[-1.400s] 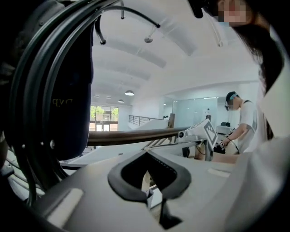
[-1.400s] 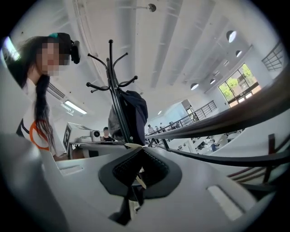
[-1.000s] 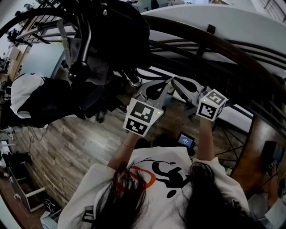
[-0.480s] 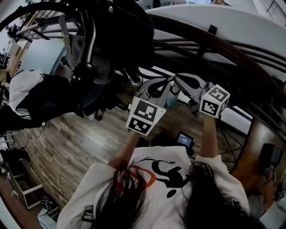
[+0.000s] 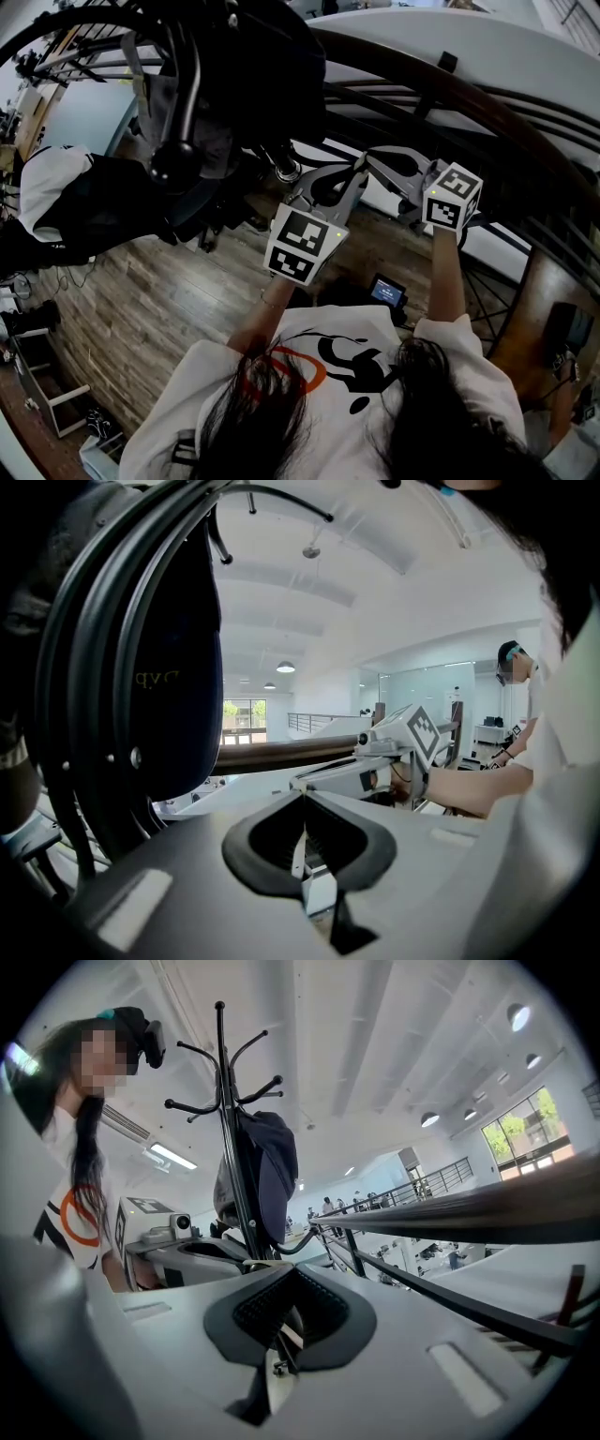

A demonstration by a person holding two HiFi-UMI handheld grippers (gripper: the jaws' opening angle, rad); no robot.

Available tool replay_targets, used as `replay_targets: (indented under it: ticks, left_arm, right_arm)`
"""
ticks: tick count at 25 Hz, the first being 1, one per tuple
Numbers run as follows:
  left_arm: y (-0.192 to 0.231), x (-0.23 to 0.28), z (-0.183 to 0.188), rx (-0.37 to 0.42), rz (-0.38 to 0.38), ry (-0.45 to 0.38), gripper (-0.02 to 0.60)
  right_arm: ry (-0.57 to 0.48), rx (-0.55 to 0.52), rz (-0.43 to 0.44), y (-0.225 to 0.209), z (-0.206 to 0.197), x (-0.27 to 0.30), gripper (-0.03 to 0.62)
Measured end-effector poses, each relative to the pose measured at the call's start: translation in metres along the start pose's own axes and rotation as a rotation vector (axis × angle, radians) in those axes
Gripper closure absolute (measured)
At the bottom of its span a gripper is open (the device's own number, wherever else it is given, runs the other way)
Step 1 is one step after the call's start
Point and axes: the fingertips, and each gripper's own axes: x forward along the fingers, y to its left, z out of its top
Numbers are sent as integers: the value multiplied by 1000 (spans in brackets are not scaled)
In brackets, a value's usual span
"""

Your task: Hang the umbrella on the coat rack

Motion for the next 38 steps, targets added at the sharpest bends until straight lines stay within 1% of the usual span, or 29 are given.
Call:
replay_targets:
  ticks: [6, 12, 16, 20, 26, 29, 32, 35, 36, 38]
  left_arm:
    - [2, 0, -1, -39, -3, -10, 569]
    - [1, 0, -2, -75, -4, -18, 568]
    - [3, -1, -2, -106, 9, -32, 566]
    - [2, -3, -2, -115, 19, -39, 565]
    - [0, -7, -3, -113, 43, -39, 560]
    - [1, -9, -5, -112, 48, -36, 560]
    - [2, -12, -8, -105, 66, -20, 560]
    - [10, -19, -19, -90, 97, 23, 555]
    - [12, -22, -22, -97, 95, 25, 577]
    - [10, -26, -27, -126, 78, 22, 577]
  right_arm:
    - [37, -23, 25, -4, -2, 10, 566]
    - [35, -21, 45, -7, -2, 15, 567]
    - [45, -19, 69, -7, -3, 20, 566]
    - [71, -31, 101, -5, -3, 23, 566]
    - [169, -105, 181, 1, -7, 29, 566]
    - [194, -114, 207, 3, -10, 33, 566]
    - [199, -104, 209, 5, -15, 33, 566]
    - [238, -117, 207, 11, -29, 37, 566]
    - [249, -120, 208, 14, -35, 40, 565]
    - [236, -114, 199, 16, -40, 45, 563]
